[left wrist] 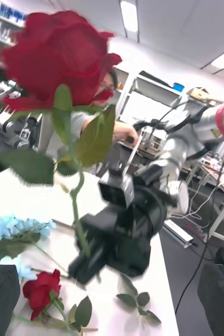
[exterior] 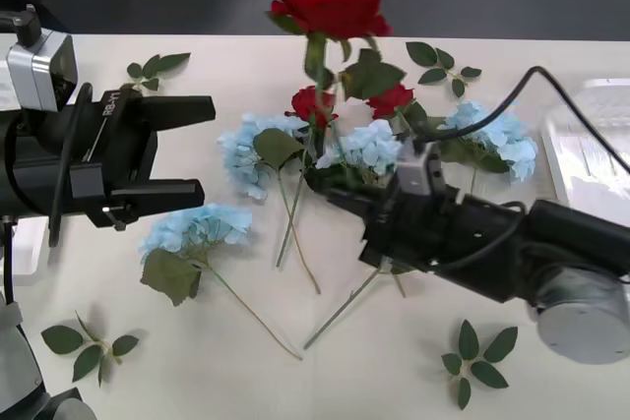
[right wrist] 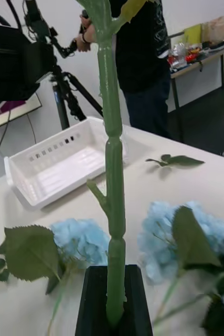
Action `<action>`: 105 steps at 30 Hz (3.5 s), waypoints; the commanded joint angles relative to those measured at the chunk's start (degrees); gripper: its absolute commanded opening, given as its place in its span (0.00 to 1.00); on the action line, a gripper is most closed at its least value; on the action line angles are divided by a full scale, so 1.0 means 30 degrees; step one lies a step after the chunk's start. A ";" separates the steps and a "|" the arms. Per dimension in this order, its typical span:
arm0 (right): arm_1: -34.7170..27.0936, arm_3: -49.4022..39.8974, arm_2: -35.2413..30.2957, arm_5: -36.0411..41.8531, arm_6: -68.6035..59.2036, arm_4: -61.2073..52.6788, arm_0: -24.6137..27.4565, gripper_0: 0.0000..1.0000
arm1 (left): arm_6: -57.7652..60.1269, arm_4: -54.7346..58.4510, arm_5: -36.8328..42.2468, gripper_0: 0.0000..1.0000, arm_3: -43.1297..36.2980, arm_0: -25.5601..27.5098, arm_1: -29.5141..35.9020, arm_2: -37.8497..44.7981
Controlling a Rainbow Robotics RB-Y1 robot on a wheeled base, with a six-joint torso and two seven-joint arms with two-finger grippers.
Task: Put the red flowers into the right box and the blue flowers into the left box
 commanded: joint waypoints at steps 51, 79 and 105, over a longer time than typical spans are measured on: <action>0.1672 0.9332 -3.0697 2.8151 -0.3251 0.5281 1.4370 0.00 | 3.2995 -2.1381 -0.2755 1.00 -0.7523 0.4586 0.3404 -0.7701; 0.1701 1.0240 -2.8704 2.7770 -0.4862 0.7771 1.4370 0.86 | 3.8356 -2.9789 -0.2052 1.00 -0.2865 0.3677 0.3374 -1.6080; 0.3459 0.3560 -2.7093 3.4392 -1.0780 0.4871 1.0298 0.86 | 3.7536 -3.0082 -0.4542 0.64 0.1149 0.3297 0.2115 -1.6725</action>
